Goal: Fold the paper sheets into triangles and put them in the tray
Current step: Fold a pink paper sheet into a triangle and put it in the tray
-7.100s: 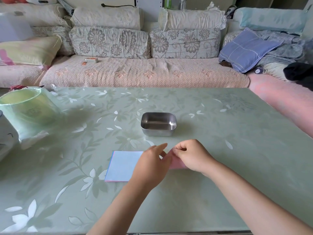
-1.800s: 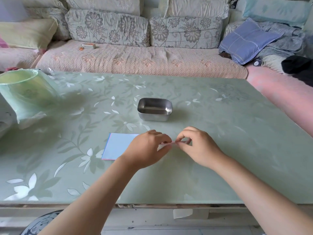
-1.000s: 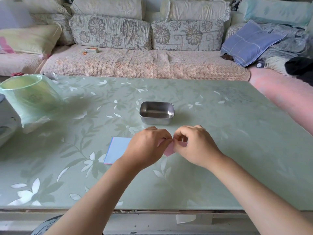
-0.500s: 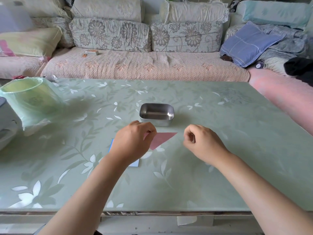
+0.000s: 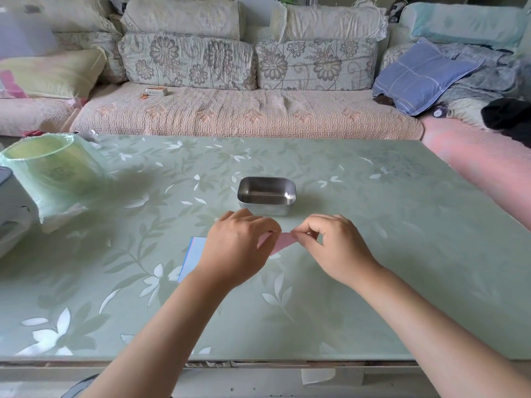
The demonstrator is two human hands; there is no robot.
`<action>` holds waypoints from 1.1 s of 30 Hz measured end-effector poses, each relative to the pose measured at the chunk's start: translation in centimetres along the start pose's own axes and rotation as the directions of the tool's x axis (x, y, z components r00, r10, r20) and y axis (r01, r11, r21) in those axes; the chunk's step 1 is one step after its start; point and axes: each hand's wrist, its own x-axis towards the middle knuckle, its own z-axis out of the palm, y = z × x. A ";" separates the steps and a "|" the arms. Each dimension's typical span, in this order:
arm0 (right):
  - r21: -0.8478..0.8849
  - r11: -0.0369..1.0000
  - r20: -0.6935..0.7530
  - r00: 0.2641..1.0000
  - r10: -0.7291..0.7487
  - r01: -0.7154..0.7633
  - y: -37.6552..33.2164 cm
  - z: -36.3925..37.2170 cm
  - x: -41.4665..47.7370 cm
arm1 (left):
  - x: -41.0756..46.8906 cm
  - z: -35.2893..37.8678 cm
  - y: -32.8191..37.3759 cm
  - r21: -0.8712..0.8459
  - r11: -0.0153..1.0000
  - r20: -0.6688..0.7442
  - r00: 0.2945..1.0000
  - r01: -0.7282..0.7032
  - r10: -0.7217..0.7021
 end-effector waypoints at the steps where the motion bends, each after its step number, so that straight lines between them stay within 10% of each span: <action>1: -0.014 1.000 0.003 1.000 -0.019 0.019 -0.1 0.0 0.0 | 0.0 0.1 0.3 -0.008 1.000 -0.009 1.000 -0.008 0.008; 23: 0.003 0.999 -0.053 0.998 0.043 -0.043 1.2 -1.5 0.4 | -0.6 -2.8 -5.8 -0.124 0.936 0.148 0.939 0.329 -0.311; 33: 0.067 0.998 0.095 0.995 -0.024 0.017 -0.2 -0.5 0.4 | -0.6 0.9 -0.6 -0.141 0.990 0.146 0.989 0.030 -0.009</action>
